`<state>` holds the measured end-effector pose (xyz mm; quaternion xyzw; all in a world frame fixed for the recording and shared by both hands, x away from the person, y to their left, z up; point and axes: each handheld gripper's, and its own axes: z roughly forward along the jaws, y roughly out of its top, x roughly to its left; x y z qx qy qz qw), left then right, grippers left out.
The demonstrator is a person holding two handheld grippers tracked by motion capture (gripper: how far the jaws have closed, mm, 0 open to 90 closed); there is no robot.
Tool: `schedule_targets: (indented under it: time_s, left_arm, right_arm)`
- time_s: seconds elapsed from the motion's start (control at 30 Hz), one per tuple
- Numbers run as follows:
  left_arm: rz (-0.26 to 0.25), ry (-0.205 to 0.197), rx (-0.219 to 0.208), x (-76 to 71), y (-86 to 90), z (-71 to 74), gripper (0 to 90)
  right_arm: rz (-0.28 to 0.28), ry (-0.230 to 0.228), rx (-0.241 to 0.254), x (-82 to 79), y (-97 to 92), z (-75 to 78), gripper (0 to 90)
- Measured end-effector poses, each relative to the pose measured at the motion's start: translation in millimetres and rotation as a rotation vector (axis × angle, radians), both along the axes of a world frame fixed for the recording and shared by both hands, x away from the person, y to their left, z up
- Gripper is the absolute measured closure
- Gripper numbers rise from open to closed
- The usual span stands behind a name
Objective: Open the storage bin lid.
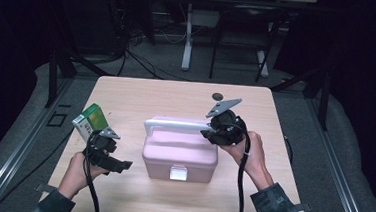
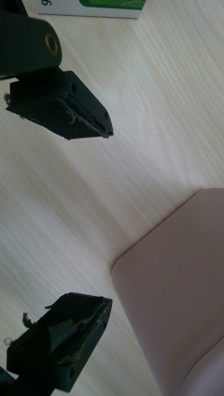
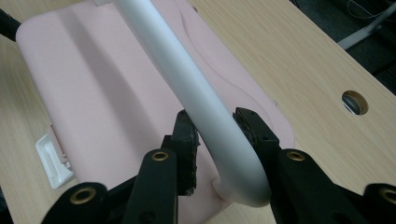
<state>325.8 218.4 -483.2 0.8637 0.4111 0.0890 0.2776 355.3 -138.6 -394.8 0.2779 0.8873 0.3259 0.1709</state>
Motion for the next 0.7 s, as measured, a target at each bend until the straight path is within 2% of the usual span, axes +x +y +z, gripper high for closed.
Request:
schedule_targets:
  time_s: [0.13, 0.33, 0.7]
  left_arm:
    - [-0.002, 0.019, -0.021, 0.3, -2.2, -1.0, 15.7]
    - [0.002, 0.020, -0.031, 0.0, -2.1, -2.5, 16.1]
    - [0.020, 0.003, -0.061, 0.7, -0.3, -0.5, 16.0]
  right_arm:
    - [0.005, -0.009, -0.004, -1.2, 0.3, 0.7, 70.7]
    - [0.009, -0.020, 0.001, -3.6, 0.7, 0.4, 71.9]
    - [0.010, -0.048, -0.016, -2.3, 1.6, 4.8, 72.3]
